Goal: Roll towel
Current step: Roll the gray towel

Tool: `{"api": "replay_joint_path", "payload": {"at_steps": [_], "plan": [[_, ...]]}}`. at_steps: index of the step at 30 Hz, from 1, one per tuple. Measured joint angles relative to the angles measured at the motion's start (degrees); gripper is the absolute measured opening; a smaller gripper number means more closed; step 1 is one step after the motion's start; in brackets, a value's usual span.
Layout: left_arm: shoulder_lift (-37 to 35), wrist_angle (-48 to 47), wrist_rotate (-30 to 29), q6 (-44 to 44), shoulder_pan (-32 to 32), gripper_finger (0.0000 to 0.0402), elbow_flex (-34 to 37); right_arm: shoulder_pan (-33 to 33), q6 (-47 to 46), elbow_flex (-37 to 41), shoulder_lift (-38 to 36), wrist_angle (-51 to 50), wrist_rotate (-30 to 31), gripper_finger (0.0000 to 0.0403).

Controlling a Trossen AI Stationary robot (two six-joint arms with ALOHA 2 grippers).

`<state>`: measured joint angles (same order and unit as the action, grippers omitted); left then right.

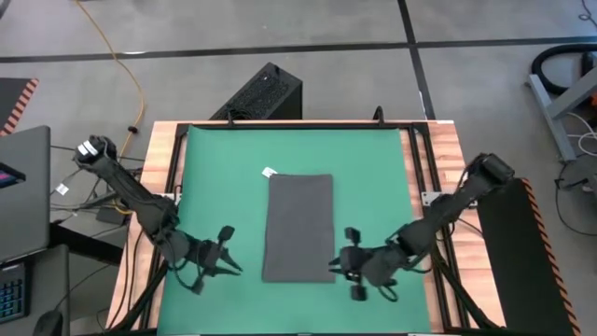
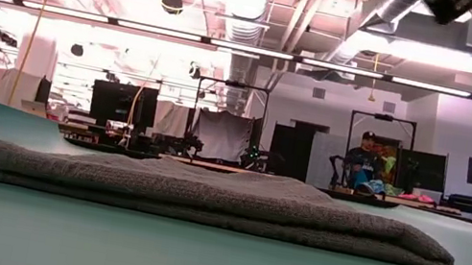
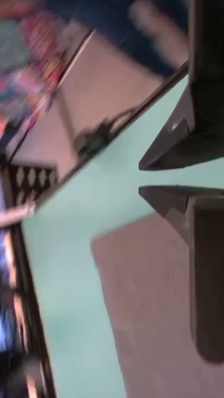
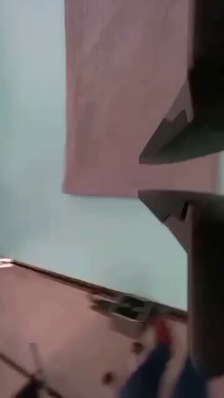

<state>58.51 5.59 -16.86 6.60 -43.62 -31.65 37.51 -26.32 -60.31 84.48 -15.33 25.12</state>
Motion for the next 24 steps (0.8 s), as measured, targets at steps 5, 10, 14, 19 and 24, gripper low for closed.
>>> {"api": "replay_joint_path", "payload": {"at_steps": [5,10,14,19,24], "plan": [[-0.8,-3.7,7.6,-8.9,-0.1,0.0111,-1.3,1.5,8.3,-0.1,-1.5,-9.4,0.0,0.0198],[2.5,-4.3,5.4,-20.6,1.1,0.0187,-1.2,-1.0,15.8,-0.2,1.1,-10.4,0.0,0.0279],[7.6,-4.0,-0.3,-27.7,1.9,0.0221,-1.3,-3.2,22.1,-0.2,5.5,-9.2,-4.0,0.0295],[14.9,0.1,-0.6,-38.4,1.9,0.0225,-1.3,-2.3,33.0,-0.2,11.4,-4.8,-6.2,0.0295],[21.5,5.4,-5.1,-45.4,3.4,0.0225,-1.3,-1.0,38.8,-0.2,16.5,-1.8,-5.9,0.0295]]}}
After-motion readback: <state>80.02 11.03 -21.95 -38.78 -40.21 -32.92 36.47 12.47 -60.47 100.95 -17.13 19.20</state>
